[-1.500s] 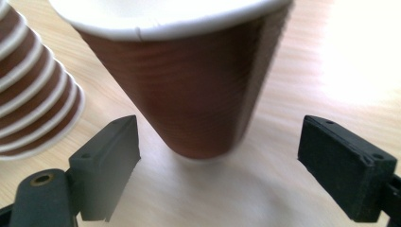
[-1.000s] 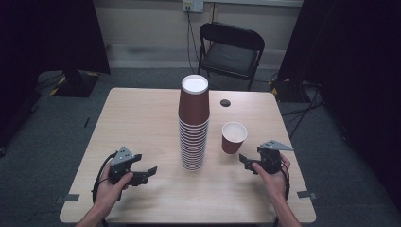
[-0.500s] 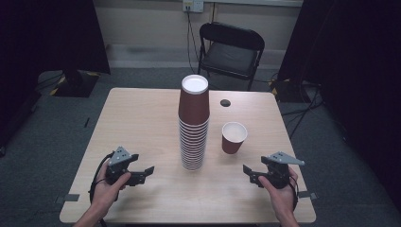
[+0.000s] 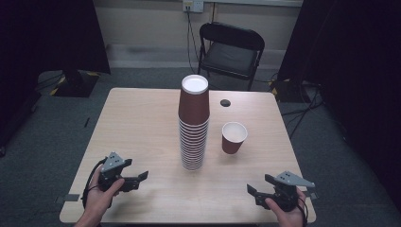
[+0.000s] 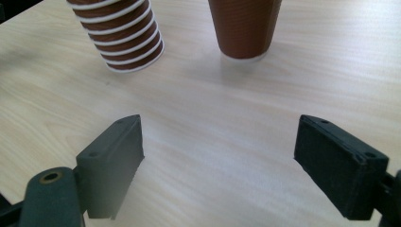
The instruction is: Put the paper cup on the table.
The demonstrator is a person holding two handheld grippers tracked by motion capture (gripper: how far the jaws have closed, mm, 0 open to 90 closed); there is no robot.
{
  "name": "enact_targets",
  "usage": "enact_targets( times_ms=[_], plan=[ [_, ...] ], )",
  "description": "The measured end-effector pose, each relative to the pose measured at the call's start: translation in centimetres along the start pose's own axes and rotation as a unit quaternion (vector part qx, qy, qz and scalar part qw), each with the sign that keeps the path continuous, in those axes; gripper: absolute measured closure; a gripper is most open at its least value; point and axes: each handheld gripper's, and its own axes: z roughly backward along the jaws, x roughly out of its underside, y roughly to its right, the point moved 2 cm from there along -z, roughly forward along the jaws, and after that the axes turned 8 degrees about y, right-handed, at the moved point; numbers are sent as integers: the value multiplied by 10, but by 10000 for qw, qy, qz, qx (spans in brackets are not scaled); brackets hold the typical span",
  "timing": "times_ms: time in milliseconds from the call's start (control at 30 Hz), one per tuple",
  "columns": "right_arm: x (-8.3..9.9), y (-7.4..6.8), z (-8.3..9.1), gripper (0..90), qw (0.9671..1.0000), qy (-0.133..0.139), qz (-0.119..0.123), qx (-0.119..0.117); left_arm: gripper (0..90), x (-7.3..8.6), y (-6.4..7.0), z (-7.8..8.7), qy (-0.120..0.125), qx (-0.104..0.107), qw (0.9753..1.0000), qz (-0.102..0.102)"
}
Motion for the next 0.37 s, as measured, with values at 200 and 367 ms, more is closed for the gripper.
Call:
enact_targets(
  times_ms=[200,367],
  plan=[
    [10,2,1,157,9999,-101,61,41,177,10,4,-2,-153,-12,9998,-122],
    [14,5,0,157,9999,-131,-12,75,175,8,8,0,-104,44,9992,-377]
  ],
)
